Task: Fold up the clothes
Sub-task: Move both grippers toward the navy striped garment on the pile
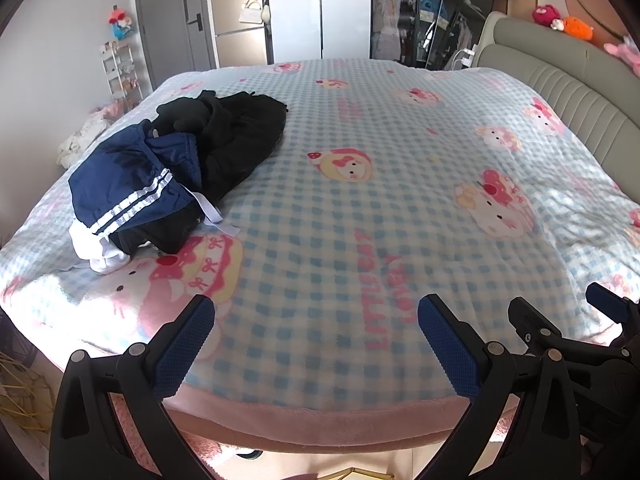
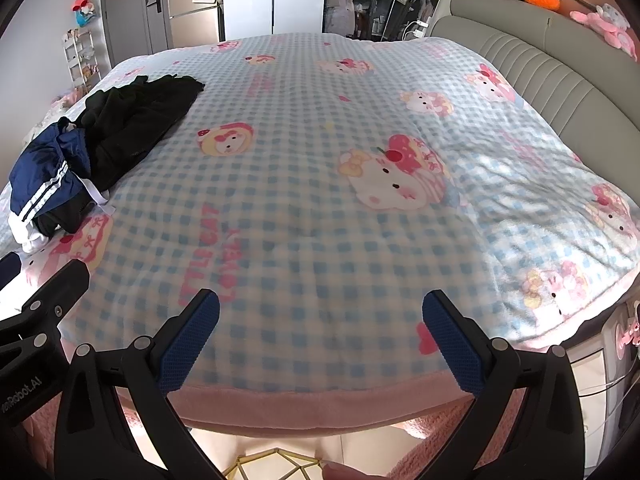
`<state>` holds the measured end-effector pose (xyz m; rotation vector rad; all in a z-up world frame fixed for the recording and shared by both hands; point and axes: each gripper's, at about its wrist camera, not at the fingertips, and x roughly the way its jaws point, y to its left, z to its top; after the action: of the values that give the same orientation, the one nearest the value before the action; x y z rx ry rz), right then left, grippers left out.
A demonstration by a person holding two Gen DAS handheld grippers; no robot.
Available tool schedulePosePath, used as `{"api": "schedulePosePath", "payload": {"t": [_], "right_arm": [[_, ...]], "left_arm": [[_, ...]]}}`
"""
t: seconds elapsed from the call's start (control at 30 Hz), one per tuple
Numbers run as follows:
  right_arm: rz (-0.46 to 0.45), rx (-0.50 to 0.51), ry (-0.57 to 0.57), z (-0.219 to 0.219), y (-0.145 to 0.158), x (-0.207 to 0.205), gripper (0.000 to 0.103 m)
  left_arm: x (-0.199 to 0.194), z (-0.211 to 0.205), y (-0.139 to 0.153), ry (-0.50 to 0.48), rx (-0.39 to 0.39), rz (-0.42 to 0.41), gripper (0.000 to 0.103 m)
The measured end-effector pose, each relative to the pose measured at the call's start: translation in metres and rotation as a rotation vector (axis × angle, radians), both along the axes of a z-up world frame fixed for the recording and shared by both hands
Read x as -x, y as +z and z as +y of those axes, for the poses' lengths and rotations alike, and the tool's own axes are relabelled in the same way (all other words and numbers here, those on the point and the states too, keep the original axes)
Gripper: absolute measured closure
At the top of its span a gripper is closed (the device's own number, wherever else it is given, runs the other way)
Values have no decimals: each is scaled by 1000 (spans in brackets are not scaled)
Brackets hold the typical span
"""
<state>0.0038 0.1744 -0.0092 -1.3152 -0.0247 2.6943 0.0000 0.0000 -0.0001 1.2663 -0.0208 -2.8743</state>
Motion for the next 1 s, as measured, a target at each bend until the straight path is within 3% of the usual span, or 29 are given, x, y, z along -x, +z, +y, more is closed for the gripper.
{"api": "schedulePosePath", "payload": {"t": [0.3,0.53,0.7,0.9,1.0], "right_arm": [[4,-3,24,0,2,2,0],[43,-36,69,-12,13,10,0],[89,-25,142,-28,30,21,0],[134,50,255,-51,47,27,1],[121,99,306,-59,45,29,1]], "left_arm": [[0,0,-1,-28,-18,-6,0],[16,-23,4,-76,-168,-40,0],[20,-45,20,-49,-169,-1,0],[19,-80,25,-6,-262,21,0],[15,-90,25,53,-217,49,0]]}}
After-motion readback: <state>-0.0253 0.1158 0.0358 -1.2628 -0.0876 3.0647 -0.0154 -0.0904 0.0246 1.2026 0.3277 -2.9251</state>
